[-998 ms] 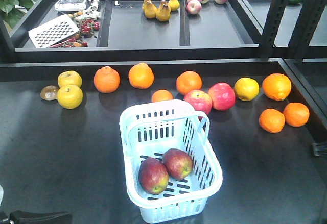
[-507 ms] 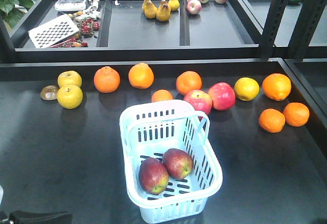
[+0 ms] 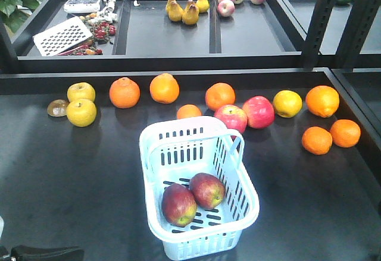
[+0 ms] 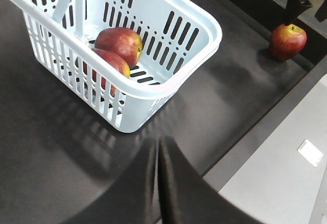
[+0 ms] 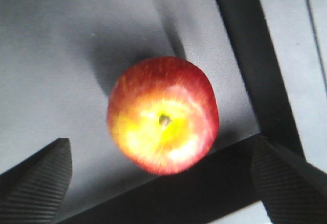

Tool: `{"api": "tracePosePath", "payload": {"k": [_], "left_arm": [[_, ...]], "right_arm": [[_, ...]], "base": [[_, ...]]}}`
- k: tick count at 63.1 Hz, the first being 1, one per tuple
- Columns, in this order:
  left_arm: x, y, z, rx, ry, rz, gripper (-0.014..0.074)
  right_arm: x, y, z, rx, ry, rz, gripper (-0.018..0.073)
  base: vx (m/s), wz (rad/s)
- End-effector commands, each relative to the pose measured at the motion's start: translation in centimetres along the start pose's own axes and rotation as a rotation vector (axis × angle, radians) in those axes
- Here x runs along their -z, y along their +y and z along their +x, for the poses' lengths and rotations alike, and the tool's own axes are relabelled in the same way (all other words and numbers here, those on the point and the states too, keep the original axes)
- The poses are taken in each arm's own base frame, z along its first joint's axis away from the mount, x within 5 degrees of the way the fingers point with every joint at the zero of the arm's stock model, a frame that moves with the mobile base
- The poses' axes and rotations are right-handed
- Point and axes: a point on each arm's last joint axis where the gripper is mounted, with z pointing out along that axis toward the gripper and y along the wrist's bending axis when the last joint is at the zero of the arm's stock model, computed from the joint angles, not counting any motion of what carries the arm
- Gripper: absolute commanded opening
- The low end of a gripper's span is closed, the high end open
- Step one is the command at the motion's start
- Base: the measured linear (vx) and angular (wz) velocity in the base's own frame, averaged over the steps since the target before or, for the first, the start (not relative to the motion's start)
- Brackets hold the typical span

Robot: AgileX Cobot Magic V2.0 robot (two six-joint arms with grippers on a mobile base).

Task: Pick three apples into basket with both arms
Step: 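Reach the right gripper to a third red apple and grasp it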

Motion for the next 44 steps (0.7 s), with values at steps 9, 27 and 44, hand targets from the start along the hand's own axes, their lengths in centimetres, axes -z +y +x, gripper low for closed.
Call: {"api": "tracePosePath", "payload": {"k": [9,27,44], "left_arm": [[0.3,-0.1,-1.2,0.022,-0.069,-0.005,-0.0006],[0.3,-0.1,-1.2,0.022,-0.069,-0.005,-0.0006],[0.3,-0.1,-1.2,0.022,-0.069,-0.005,-0.0006]], "right_arm": [[-0.9,-0.2,-1.1,0.005,-0.025,0.012,0.0662],[-3.0,0.1,-1.8,0.030,-0.018,0.011,0.0650],[-4.0,0.3,-2.0,0.038,-0.014,0.007,0.0573]], "base": [[0.00,0.00],[0.00,0.00],[0.00,0.00]]}}
